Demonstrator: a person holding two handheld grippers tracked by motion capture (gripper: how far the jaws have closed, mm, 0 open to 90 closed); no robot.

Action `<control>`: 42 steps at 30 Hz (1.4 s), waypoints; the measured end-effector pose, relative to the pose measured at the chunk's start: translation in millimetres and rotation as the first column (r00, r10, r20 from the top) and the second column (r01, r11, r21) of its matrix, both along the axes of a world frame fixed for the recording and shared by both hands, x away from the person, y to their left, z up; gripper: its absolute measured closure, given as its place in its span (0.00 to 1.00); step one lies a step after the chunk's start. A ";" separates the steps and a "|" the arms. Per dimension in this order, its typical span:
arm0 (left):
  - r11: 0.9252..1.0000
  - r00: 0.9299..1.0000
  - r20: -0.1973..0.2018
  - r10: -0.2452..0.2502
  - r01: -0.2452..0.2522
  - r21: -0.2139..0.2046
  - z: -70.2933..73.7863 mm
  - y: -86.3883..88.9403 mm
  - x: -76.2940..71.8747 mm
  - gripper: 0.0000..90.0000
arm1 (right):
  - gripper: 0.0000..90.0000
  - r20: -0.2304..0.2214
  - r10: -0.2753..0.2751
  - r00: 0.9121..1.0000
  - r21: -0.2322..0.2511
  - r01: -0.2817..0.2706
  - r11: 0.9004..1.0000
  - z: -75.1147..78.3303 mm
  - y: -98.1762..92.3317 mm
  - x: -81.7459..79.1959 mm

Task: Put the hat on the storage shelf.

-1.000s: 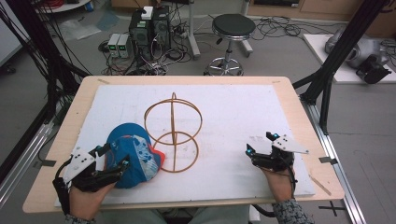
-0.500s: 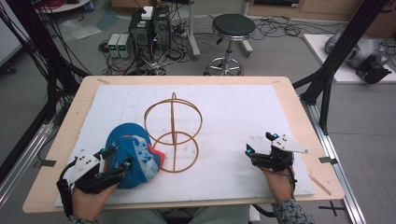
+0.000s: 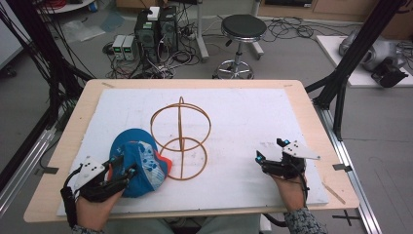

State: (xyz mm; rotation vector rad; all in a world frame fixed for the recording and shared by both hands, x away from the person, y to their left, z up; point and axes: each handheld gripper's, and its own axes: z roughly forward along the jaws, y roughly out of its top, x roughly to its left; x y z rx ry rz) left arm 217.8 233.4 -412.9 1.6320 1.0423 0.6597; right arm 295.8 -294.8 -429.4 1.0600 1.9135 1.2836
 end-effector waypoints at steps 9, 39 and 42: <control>1.000 1.000 -0.020 -0.023 0.023 0.001 0.0 -0.2 -0.8 0.72 | 0.10 0.000 -0.002 1.000 -0.002 0.002 1.000 -0.2 0.0 0.2; 0.993 0.989 0.137 -0.060 0.073 -0.092 22.5 18.0 1.2 0.98 | 0.10 -0.019 -0.003 1.000 -0.002 0.003 1.000 -1.6 -1.0 3.0; 0.992 0.987 0.154 -0.056 0.072 -0.101 28.0 23.0 3.0 0.98 | 0.10 -0.020 -0.003 1.000 -0.002 0.003 1.000 -1.8 -1.1 3.3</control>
